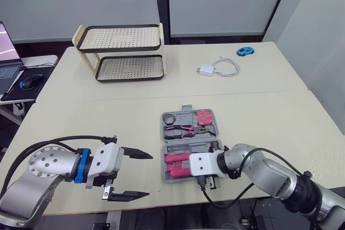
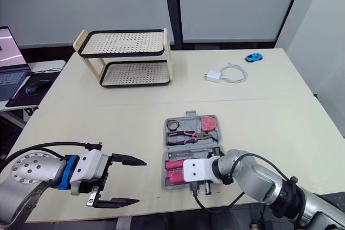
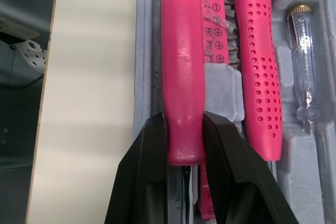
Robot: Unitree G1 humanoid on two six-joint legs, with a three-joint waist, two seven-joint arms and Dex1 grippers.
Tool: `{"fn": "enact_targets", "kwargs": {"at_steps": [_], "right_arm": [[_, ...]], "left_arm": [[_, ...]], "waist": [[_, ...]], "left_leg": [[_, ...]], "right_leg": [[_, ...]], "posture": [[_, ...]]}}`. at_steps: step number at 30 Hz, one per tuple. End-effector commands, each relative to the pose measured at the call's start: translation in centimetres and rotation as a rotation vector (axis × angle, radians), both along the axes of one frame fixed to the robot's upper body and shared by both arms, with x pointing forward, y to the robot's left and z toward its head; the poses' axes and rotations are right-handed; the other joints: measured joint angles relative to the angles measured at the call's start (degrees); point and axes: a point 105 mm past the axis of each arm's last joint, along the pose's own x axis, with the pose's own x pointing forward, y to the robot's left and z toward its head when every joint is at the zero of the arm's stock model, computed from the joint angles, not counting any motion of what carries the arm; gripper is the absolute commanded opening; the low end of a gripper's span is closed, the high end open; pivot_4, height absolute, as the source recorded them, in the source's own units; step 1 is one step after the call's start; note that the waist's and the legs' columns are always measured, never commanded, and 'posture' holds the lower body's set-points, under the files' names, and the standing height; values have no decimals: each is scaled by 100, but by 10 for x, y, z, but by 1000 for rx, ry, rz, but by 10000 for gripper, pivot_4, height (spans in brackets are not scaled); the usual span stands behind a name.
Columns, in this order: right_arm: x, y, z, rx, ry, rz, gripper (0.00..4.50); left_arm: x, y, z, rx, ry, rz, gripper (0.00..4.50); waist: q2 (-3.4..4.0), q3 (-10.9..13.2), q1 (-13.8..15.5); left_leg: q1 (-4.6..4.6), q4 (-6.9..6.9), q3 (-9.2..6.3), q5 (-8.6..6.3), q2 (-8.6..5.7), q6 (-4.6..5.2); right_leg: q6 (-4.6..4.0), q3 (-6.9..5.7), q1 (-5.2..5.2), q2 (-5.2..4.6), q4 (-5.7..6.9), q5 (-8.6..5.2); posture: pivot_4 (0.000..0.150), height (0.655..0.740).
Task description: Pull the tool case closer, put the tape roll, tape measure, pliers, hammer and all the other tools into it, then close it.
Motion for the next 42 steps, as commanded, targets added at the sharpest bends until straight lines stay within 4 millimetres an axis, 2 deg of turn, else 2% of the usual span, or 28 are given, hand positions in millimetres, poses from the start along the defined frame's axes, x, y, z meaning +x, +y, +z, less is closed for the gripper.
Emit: {"fn": "enact_targets", "kwargs": {"at_steps": [1,6,9,19,27,33,42], "right_arm": [[0,-15,-40,-87,40,-42,6208],[1,-28,-51,-83,34,-41,6208],[1,-39,-51,-81,31,-38,6208],[2,-65,-50,-50,39,-29,6208],[-7,-72,-58,-32,51,-17,6208],[-7,-78,-67,-30,53,-19,6208],[-2,-76,-70,-14,45,-7,6208]], "left_arm": [[-2,1,6,12,-42,-17,45000],[-2,1,5,12,-39,-17,45000],[0,0,5,8,-41,-18,45000],[1,3,4,14,-33,-8,45000],[0,4,4,19,-31,-6,45000],[-1,4,4,19,-29,-9,45000],[-1,4,3,19,-27,-11,45000]], "waist": [[-8,-15,-30],[-13,-34,-53],[-8,-35,-23],[-6,-37,134],[-11,-41,135],[-17,-46,135],[-30,-62,131]], "left_leg": [[2,-1,0,0,10,0],[46,-8,8,-14,79,-7],[82,-20,8,-15,80,-8],[81,-16,16,-19,75,-16],[80,-17,18,-21,74,-19],[81,-17,18,-22,75,-20],[83,-18,16,-22,76,-20]], "right_leg": [[-9,-1,1,11,2,-4],[-63,-2,34,85,-1,-5],[-80,-2,68,86,-1,-17],[-76,-2,78,62,-20,-16],[-71,0,81,62,-30,-13],[-71,1,83,61,-35,-13],[-72,3,87,64,-38,-14]], "posture": [[1500,7400],[1500,7400],[1500,7400],[1500,7400],[1500,7400],[1500,7400],[1500,7400]]}}
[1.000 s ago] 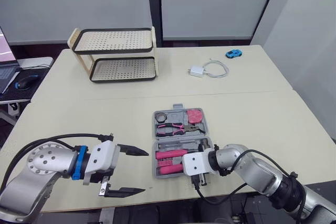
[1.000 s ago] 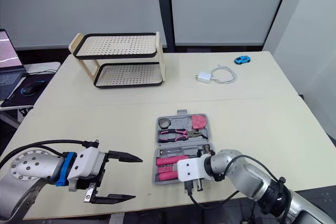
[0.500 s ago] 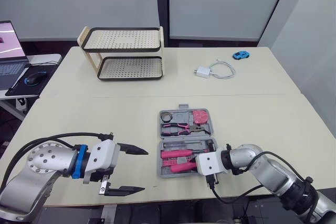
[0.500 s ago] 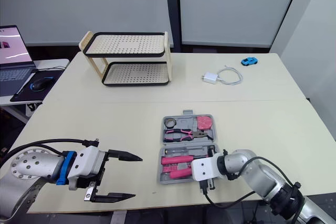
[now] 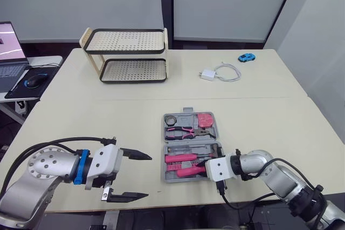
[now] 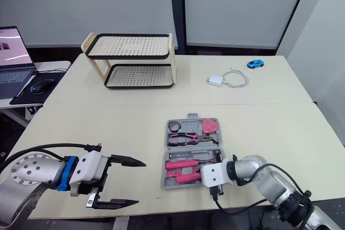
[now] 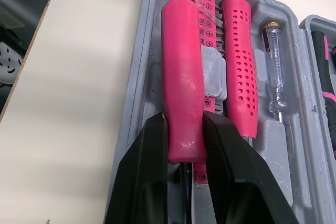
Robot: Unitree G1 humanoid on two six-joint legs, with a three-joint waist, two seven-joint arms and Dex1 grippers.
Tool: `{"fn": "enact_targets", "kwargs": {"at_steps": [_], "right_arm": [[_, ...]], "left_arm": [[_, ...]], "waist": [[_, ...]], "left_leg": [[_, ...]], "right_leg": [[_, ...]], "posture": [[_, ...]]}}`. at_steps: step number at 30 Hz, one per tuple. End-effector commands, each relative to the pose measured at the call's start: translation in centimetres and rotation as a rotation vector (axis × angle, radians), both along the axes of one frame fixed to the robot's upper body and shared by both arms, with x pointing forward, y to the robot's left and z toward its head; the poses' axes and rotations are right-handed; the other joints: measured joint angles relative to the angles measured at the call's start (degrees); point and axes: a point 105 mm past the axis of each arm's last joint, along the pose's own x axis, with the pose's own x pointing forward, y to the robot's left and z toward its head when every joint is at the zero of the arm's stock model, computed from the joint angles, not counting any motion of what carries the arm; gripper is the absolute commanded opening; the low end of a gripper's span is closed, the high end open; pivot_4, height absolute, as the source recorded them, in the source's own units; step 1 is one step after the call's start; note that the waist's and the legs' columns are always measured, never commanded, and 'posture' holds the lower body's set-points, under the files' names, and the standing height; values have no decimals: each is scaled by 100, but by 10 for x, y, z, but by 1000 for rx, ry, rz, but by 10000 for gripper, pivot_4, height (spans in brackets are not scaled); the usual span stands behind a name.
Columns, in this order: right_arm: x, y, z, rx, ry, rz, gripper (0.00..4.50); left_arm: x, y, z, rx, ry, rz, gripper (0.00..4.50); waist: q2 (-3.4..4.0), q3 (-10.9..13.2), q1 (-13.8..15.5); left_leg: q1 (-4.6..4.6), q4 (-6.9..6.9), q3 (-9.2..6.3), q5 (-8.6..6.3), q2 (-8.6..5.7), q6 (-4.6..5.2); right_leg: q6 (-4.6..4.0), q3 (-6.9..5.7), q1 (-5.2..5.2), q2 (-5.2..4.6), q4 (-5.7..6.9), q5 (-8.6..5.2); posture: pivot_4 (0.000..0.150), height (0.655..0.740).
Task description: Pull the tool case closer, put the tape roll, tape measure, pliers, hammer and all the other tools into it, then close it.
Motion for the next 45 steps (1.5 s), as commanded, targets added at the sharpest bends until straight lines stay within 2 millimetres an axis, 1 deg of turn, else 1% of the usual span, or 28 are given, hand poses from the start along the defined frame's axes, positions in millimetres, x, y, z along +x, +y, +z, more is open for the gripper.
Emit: {"fn": "enact_targets", "kwargs": {"at_steps": [1,10,14,15,23,32,38,45], "right_arm": [[-5,-39,-49,-189,142,-116,6208],[-4,-32,-46,-180,142,-111,6208],[-6,-28,-44,-174,141,-106,6208],[-6,-28,-43,-174,140,-106,6208],[-10,-21,-37,-167,135,-98,6208],[-7,-19,-28,-169,130,-102,6208],[-6,-18,-25,-169,129,-101,6208],[-7,-15,-23,-169,126,-100,6208]], "left_arm": [[0,2,6,14,-26,-13,45000],[0,2,6,13,-24,-16,45000],[0,2,6,13,-25,-18,45000],[0,2,6,13,-25,-18,45000],[-1,3,6,13,-26,-18,45000],[-1,3,6,13,-26,-18,45000],[0,2,6,11,-26,-20,45000],[0,2,6,12,-26,-21,45000]], "waist": [[-1,-1,-4],[-1,-2,-11],[-1,-2,-21],[-1,-1,-22],[0,-1,-22],[17,10,-22],[23,15,-22],[25,16,-26]], "left_leg": [[0,0,-1,0,0,0],[1,-1,-4,0,1,0],[1,-2,-6,0,2,0],[1,-2,-6,0,2,-1],[1,-5,-13,-1,6,-2],[0,-20,-13,-1,5,-2],[0,-25,-13,-1,5,-2],[0,-55,-12,-1,4,-2]], "right_leg": [[0,0,0,1,0,0],[2,9,-1,4,0,-4],[3,11,-1,6,0,-7],[18,11,-1,6,0,-16],[18,13,-3,5,0,-19],[16,14,-9,5,-6,-20],[17,14,-9,5,-15,-20],[24,13,-8,8,-52,-11]], "posture": [[1500,7400],[1500,7400],[1500,7400],[1500,7400],[1500,7400],[1500,7400],[1500,7400],[1500,7400]]}}
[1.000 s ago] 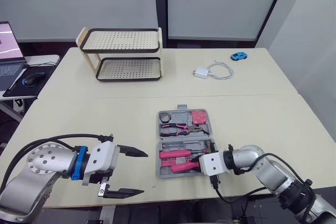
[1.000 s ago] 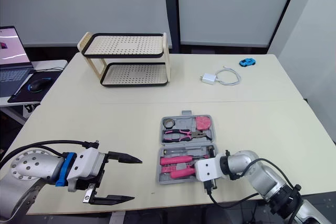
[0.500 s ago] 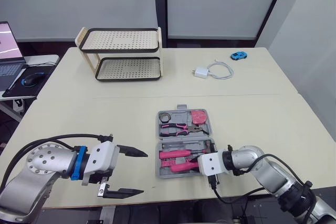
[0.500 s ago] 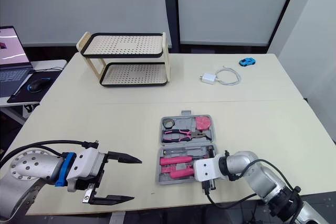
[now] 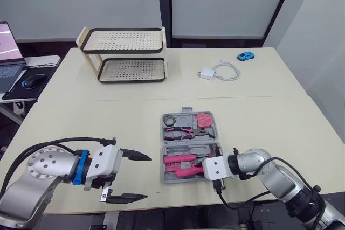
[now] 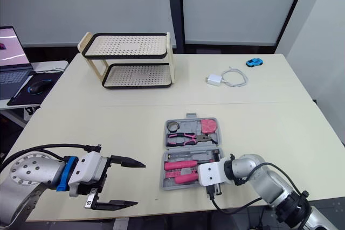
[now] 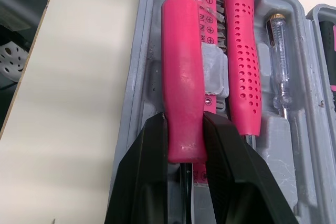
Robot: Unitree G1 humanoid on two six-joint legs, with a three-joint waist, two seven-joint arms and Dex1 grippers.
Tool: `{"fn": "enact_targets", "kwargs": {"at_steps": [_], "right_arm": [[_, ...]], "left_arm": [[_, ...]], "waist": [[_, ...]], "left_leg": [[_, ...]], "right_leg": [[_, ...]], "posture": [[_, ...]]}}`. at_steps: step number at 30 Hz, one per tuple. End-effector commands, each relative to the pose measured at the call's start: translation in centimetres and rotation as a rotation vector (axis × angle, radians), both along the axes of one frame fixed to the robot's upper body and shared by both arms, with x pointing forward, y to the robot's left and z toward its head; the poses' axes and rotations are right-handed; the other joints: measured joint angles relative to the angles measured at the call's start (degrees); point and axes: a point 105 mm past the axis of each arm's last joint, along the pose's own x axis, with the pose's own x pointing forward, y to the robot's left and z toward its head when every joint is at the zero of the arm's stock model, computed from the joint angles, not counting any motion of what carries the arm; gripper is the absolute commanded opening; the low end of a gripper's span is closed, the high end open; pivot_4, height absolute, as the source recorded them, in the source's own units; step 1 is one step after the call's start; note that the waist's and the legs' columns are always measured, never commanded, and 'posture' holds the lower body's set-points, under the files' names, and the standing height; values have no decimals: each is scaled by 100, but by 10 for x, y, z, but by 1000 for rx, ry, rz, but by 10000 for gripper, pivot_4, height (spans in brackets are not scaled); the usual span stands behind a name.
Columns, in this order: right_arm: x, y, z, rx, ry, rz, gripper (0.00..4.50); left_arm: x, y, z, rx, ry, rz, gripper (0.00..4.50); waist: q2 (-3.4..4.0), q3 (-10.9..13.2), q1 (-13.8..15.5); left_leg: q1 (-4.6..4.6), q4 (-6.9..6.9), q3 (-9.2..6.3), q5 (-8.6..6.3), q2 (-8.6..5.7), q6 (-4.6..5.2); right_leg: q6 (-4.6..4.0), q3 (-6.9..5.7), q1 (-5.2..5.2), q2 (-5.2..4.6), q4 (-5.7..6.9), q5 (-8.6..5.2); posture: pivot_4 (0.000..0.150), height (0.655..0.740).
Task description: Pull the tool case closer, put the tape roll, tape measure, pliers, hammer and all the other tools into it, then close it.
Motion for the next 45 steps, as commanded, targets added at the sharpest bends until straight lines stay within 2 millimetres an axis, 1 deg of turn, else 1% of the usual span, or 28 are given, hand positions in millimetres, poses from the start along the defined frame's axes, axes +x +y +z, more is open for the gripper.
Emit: {"fn": "enact_targets", "kwargs": {"at_steps": [1,20,34,45], "right_arm": [[-5,-20,-29,-123,91,-78,6208],[0,-9,-17,-118,86,-73,6208],[-1,-5,-11,-114,84,-69,6208],[1,-5,-8,-114,83,-72,6208]], "left_arm": [[2,1,6,9,-30,-8,45000],[2,1,6,5,-31,-7,45000],[2,1,6,4,-31,-7,45000],[2,1,6,3,-31,-10,45000]], "waist": [[1,1,-2],[9,7,-9],[17,17,-12],[19,21,-13]], "left_leg": [[0,-1,0,0,0,0],[-1,-4,-2,0,0,-1],[-3,-4,-1,-1,-1,-1],[-3,-5,0,-1,-1,-1]], "right_leg": [[0,0,0,0,-1,0],[1,0,-3,0,-2,-1],[1,0,-5,0,-2,-1],[1,0,-6,0,-2,-1]], "posture": [[1500,7400],[1500,7400],[1500,7400],[1500,7400]]}}
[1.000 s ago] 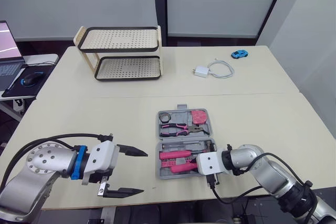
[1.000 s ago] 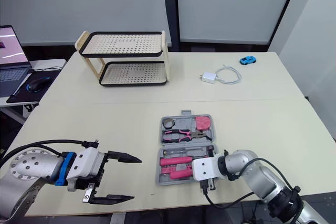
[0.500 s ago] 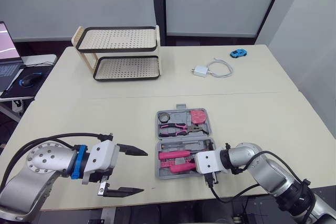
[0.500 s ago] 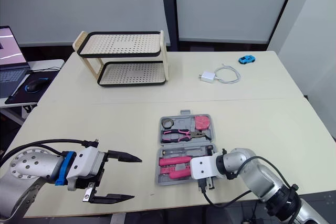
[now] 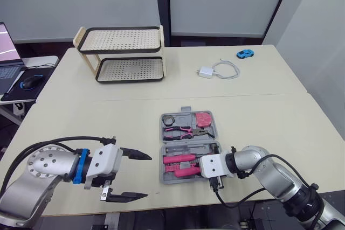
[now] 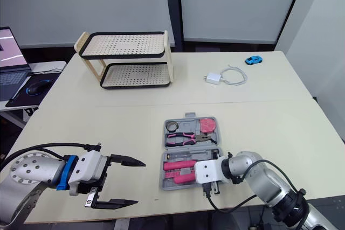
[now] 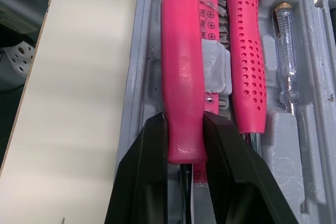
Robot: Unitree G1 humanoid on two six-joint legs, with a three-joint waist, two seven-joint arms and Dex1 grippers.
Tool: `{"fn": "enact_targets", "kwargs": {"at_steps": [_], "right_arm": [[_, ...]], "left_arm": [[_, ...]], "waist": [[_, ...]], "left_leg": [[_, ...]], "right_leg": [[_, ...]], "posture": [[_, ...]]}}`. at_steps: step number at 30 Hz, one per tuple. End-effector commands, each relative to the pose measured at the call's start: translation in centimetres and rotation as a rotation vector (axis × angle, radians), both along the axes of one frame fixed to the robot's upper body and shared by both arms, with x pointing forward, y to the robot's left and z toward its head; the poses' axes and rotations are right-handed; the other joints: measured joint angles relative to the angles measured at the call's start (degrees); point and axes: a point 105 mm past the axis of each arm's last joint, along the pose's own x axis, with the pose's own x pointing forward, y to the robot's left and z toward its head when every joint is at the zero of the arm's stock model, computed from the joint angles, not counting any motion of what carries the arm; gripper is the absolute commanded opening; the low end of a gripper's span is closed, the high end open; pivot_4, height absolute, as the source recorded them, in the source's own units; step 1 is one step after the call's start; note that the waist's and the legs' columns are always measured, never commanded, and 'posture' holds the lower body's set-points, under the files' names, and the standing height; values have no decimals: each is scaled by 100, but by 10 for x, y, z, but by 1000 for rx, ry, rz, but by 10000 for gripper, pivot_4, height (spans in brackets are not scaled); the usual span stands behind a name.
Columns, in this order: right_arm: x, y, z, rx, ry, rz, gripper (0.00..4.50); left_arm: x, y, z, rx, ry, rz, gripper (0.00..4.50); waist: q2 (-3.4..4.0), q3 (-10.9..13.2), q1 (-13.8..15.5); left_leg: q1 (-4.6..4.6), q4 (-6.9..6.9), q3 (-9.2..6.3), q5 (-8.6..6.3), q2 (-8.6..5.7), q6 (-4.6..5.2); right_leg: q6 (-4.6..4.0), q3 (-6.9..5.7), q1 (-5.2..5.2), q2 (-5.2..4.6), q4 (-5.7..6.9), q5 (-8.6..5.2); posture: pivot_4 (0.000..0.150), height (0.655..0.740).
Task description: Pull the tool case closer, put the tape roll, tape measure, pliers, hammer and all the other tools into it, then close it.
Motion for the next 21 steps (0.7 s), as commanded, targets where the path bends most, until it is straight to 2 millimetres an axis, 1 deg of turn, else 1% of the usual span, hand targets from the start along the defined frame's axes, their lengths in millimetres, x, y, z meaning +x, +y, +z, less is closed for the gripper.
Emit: {"fn": "enact_targets", "kwargs": {"at_steps": [1,12,18,21], "right_arm": [[-2,-10,-17,-65,54,-41,6208],[-5,2,-9,-54,48,-29,6208],[-2,4,-5,-54,45,-30,6208],[-3,10,-3,-50,44,-24,6208]], "left_arm": [[0,1,5,4,-23,-9,45000],[1,1,5,3,-25,-10,45000],[1,1,6,5,-26,-10,45000],[1,1,6,5,-26,-11,45000]], "waist": [[0,0,0],[6,17,-6],[7,24,-15],[7,27,-16]], "left_leg": [[0,0,0,0,0,0],[-2,0,-1,0,0,0],[-2,-1,0,0,1,0],[-4,-1,0,0,1,0]], "right_leg": [[0,0,0,0,0,0],[-1,-1,-2,1,0,1],[-2,-1,-5,3,1,1],[-3,-1,-6,3,1,1]], "posture": [[1500,7400],[1500,7400],[1500,7400],[1500,7400]]}}
